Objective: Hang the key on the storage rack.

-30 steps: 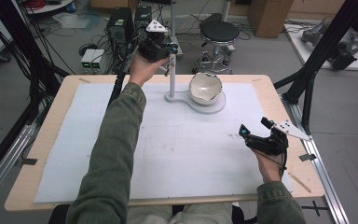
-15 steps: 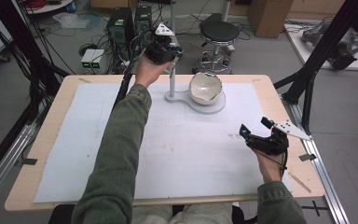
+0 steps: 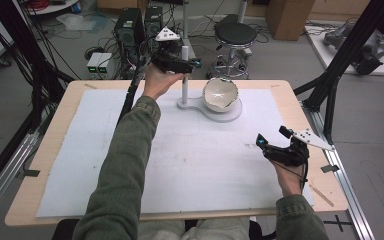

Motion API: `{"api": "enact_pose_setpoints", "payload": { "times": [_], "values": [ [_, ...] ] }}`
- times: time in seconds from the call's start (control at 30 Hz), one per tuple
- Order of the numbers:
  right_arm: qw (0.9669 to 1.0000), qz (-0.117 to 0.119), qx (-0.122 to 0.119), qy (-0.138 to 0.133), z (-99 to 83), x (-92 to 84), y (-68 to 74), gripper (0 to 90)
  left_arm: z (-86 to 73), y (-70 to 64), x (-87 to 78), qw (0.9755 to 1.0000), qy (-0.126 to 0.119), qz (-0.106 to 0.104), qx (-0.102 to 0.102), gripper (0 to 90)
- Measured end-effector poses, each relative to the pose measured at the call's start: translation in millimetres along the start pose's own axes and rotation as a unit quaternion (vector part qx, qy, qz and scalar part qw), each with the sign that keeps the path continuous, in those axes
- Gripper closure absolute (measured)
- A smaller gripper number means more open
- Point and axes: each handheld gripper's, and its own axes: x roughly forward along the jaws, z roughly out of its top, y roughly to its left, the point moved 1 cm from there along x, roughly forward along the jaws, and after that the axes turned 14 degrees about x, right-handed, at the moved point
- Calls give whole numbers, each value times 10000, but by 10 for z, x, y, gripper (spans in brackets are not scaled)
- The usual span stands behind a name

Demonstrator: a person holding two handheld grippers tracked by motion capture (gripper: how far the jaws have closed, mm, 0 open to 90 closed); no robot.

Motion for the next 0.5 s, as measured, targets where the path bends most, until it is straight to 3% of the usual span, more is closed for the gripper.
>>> {"api": "enact_pose_setpoints", "payload": {
  "times": [0.07,0.13,0.3,0.5],
  "values": [
    [10000,-7,-8,4,-1,-1,1,11,-58,25,-36,9998,-13,88,-175,16],
    [10000,-13,-31,-12,2,1,-4,11,-155,62,-82,9992,-63,11,-387,16],
    [10000,-29,-16,8,-6,-10,0,11,-237,60,-111,9993,29,14,-361,16],
    [10000,-55,-19,4,-8,-8,0,11,-321,1,-180,9992,-34,8,-391,16]
  ]
}}
